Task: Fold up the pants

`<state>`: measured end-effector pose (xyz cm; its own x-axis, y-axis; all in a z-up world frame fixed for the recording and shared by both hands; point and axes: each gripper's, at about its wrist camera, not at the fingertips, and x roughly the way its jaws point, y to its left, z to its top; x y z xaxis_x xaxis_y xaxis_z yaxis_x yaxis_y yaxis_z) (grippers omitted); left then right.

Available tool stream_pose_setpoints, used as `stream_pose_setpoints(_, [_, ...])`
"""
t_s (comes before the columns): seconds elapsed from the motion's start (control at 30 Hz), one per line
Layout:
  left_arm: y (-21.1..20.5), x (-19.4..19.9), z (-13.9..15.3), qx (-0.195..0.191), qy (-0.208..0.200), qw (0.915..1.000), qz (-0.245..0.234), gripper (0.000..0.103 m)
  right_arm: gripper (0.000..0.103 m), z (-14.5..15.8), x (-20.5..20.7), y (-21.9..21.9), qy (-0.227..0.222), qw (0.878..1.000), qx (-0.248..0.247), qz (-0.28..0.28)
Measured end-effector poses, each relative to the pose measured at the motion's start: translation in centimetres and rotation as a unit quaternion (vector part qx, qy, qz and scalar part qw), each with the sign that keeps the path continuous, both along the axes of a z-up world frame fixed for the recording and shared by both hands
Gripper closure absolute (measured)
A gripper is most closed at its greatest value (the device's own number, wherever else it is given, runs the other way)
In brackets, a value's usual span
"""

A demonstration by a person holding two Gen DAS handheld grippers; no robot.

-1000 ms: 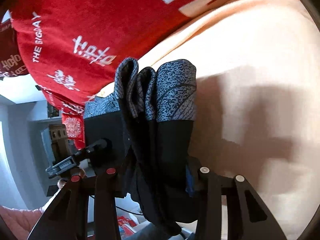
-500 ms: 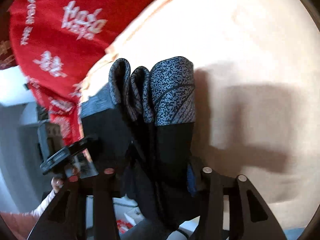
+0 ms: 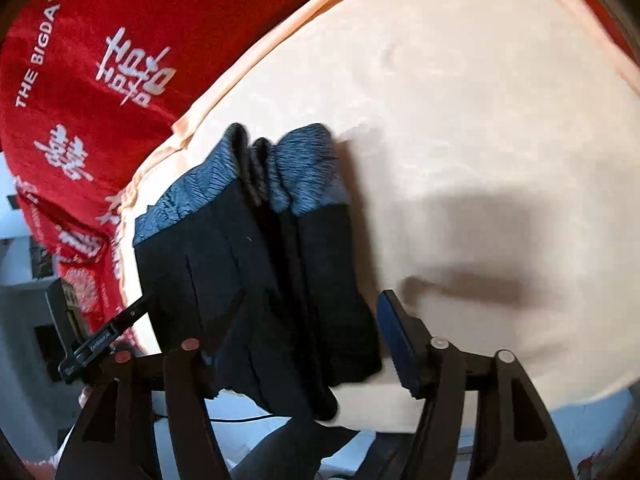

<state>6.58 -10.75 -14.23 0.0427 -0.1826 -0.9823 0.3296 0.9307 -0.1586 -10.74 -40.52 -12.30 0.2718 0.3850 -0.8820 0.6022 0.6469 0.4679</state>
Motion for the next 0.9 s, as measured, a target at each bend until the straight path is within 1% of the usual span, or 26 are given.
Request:
stream_pose_setpoints(0.03, [0.0, -0.3, 0.1, 0.009, -0.003, 1.0000, -0.001, 0.019, 0.033, 0.4, -0.5, 0.0, 0.005, 1.000, -0.011, -0.005])
stream_pose_setpoints(0.1, [-0.1, -1.0, 0.4, 0.030, -0.012, 0.9994, -0.010, 0.019, 0.024, 1.0, -1.4, 0.1, 0.023, 0.999, -0.034, -0.012])
stream_pose_setpoints(0.17, [-0.6, -1.4, 0.7, 0.058, -0.025, 0.9978, -0.020, 0.019, 0.023, 1.5, -2.3, 0.7, 0.047, 0.997, -0.059, -0.011])
stream_pose_setpoints(0.27, [-1.1, -1.3, 1.3, 0.055, -0.041, 0.9971, -0.032, 0.019, 0.023, 2.3, -2.9, 1.8, 0.055, 0.995, -0.078, -0.004])
stream_pose_setpoints(0.37, [-1.6, -1.1, 0.3, 0.072, -0.048, 0.9952, -0.045, 0.018, 0.023, 2.7, -3.3, 3.1, 0.058, 0.995, -0.083, 0.003])
stream_pose_setpoints(0.4, [-1.3, -1.1, -0.3, 0.076, -0.049, 0.9950, -0.043, 0.012, 0.023, 2.6, -3.4, 3.5, 0.061, 0.995, -0.079, 0.001])
stream_pose_setpoints(0.47, [-0.7, -0.8, -0.9, 0.075, -0.052, 0.9954, -0.031, 0.005, 0.023, 2.7, -3.6, 4.3, 0.063, 0.995, -0.073, -0.001])
stream_pose_setpoints(0.57, [0.0, -0.6, -1.0, 0.059, -0.043, 0.9971, -0.021, 0.004, 0.023, 3.3, -4.2, 5.3, 0.066, 0.995, -0.081, 0.004])
stream_pose_setpoints(0.6, [0.1, -0.6, -0.9, 0.060, -0.041, 0.9971, -0.021, 0.005, 0.023, 3.4, -4.4, 5.6, 0.069, 0.994, -0.082, 0.004])
stream_pose_setpoints(0.77, [0.7, -2.0, 0.9, 0.077, -0.039, 0.9956, -0.037, 0.005, 0.023, 4.2, -4.8, 6.3, 0.082, 0.992, -0.096, -0.009])
stream_pose_setpoints(0.9, [1.3, -3.8, 2.2, 0.088, -0.028, 0.9946, -0.047, 0.004, 0.020, 5.1, -4.7, 6.9, 0.102, 0.985, -0.141, -0.003])
